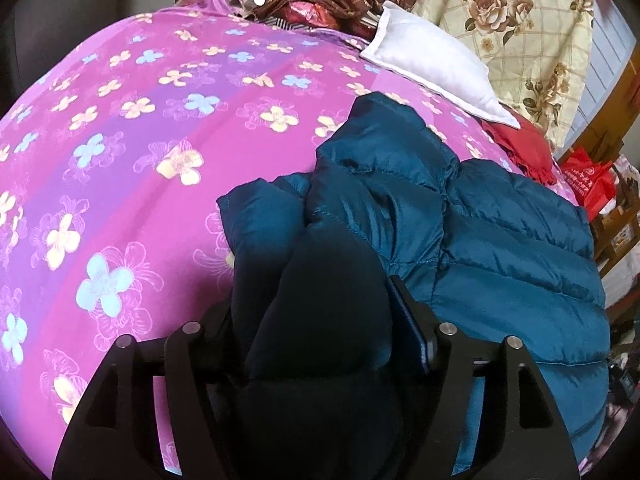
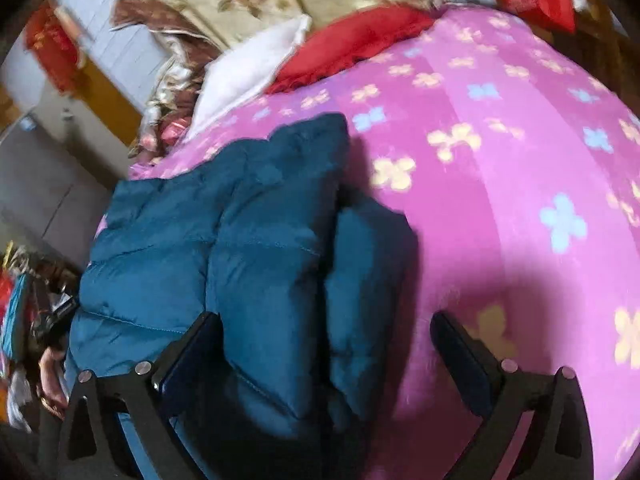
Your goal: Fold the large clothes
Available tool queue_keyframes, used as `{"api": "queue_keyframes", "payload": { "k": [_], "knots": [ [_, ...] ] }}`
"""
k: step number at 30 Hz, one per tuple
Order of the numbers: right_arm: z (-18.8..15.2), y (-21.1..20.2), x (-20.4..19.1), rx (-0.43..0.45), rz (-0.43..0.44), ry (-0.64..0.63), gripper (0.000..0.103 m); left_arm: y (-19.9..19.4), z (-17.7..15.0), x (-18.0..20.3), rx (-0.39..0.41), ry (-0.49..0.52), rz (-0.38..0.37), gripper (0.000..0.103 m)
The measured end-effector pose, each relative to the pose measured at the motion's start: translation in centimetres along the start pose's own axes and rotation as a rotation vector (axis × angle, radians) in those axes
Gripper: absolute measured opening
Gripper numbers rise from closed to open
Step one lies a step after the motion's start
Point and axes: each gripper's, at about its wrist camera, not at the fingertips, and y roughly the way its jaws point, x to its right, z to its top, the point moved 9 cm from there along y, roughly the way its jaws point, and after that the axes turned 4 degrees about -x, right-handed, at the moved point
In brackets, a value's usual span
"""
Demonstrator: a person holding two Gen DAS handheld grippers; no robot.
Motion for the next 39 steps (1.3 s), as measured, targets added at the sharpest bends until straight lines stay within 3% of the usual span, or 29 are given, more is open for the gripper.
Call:
{"api": "queue_keyframes", "payload": {
  "k": [1,2,6,11,17,29,39],
  "knots": [
    [0.0,0.2,-0.6,0.012,0.070,-0.024,0.097,0.1,-0.1,-0.1,-0.007,-0.009,-0.011,0.070],
    [-0.2,0.3,-1.1,0.009,0.152,-0.026,0.078,0.1,-0.1,-0.3,-0.014,-0.015,-0.022,0.070],
    [-0.4,0.3,-0.5,0.018,0.269,-0.002,0.072,0.2,-0.3,-0.4,-0.062,-0.048,-0.101,0.069],
    [-0.6,0.4,-1.0,0.010,0.257,-0.023,0.072,-0.3,-0.5,-0.2,-0.088,-0.035,-0.146,0.070],
    [0.1,1.0,-0.7,0.009,0.259,-0.015,0.073,-0.5,-0.7,-0.1,-0.084,-0.025,-0.155,0.081],
    [0.2,0.7,-0.4,0.015,0.277,-0.016,0.075,-1.2,-0.7,-0.7,-0.081,-0.050,-0.314,0.082],
    [0.2,0.8,-1.2,0.004,0.220,-0.059,0.075,-0.6,-0.6,0.3,-0.060,0.030,-0.225,0.081]
  ]
}}
